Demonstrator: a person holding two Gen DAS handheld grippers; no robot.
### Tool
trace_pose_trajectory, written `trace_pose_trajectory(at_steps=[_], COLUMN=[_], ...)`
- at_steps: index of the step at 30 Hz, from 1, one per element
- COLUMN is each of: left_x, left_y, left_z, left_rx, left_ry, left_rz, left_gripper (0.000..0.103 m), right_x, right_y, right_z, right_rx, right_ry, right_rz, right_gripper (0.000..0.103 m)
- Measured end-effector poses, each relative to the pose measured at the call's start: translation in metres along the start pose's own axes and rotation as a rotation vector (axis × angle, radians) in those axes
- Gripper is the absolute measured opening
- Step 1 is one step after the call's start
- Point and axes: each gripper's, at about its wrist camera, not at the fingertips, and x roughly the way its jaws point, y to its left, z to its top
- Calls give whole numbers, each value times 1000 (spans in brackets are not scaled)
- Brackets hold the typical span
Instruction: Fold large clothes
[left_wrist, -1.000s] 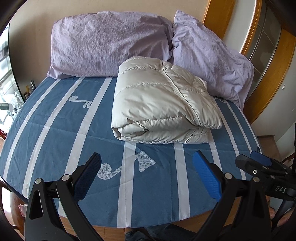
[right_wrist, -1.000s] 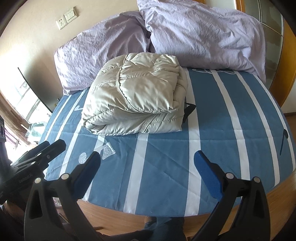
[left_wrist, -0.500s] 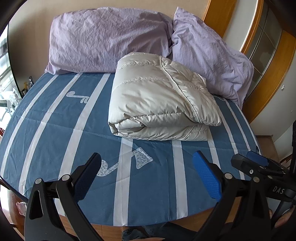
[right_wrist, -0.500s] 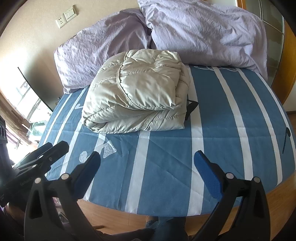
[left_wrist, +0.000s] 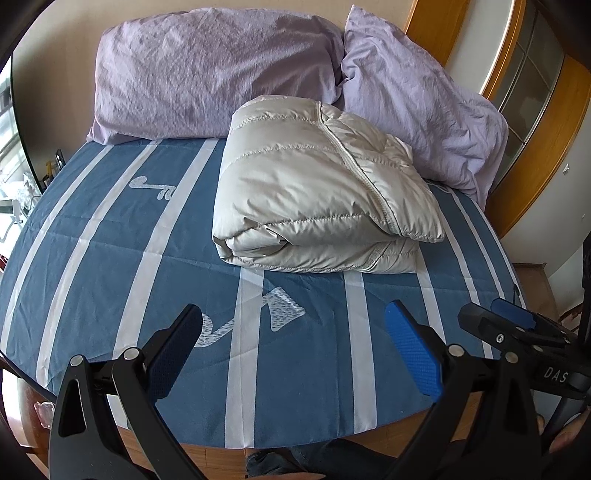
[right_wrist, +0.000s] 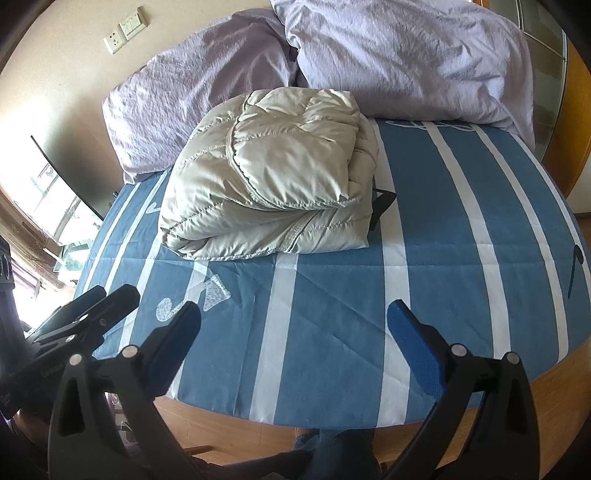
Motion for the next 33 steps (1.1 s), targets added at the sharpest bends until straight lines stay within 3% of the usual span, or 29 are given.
trace_pose_trajectory(at_steps=[33], left_x=[4], left_y=[3], left_z=[0], left_rx=[-15], left_ry=[14], left_rz=[10], left_gripper=[100], right_x=[3], right_y=[2], right_z=[0], right_rx=[1], right_ry=[7], right_rz=[1], right_gripper=[101])
